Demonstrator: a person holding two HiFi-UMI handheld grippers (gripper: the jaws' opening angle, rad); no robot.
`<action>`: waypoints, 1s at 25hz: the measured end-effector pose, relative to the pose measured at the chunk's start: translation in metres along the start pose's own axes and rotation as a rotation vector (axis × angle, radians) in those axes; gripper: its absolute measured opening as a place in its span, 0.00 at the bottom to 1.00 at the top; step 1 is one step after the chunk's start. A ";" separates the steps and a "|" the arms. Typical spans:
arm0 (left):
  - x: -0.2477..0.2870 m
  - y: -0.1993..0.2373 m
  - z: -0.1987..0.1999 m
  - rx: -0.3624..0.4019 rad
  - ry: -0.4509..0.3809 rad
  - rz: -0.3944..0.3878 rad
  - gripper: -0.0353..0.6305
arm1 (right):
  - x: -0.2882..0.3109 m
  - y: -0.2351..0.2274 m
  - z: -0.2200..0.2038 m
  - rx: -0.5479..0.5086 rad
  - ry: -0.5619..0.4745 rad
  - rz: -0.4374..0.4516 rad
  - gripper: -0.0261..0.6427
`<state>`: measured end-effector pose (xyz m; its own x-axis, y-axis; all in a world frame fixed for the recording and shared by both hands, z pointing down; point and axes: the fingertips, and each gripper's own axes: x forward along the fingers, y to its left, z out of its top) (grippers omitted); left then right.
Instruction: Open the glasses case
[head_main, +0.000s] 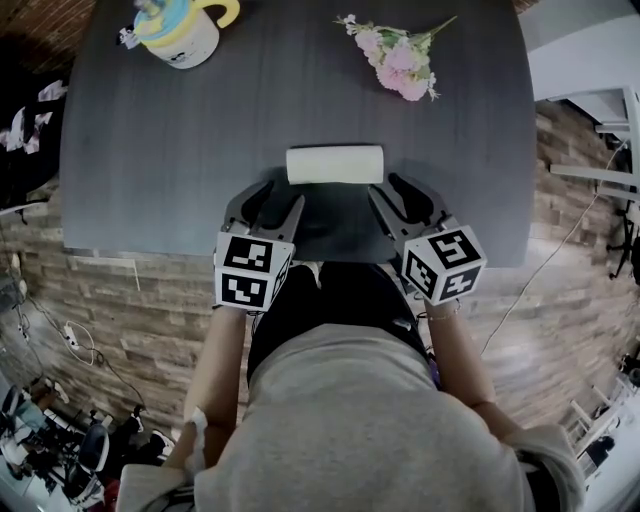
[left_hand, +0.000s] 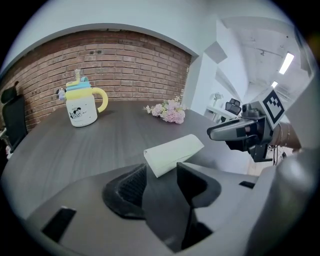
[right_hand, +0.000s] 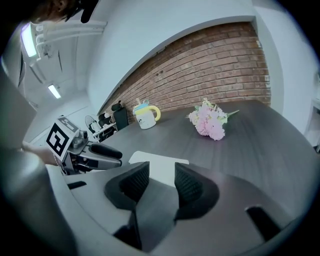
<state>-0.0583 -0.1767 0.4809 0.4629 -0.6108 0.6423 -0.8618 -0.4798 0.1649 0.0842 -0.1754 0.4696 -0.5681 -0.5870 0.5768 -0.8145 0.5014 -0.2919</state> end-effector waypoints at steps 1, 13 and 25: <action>0.003 0.001 0.000 0.005 0.006 0.004 0.36 | 0.002 -0.001 -0.001 -0.006 0.009 0.001 0.27; 0.026 0.004 -0.009 0.023 0.049 -0.012 0.35 | 0.021 -0.010 -0.024 -0.089 0.111 0.001 0.29; 0.034 0.005 -0.010 0.085 0.078 0.015 0.23 | 0.027 -0.012 -0.025 -0.267 0.157 -0.041 0.29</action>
<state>-0.0491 -0.1934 0.5106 0.4301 -0.5687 0.7012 -0.8461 -0.5247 0.0934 0.0811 -0.1814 0.5076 -0.4937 -0.5151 0.7006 -0.7648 0.6407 -0.0679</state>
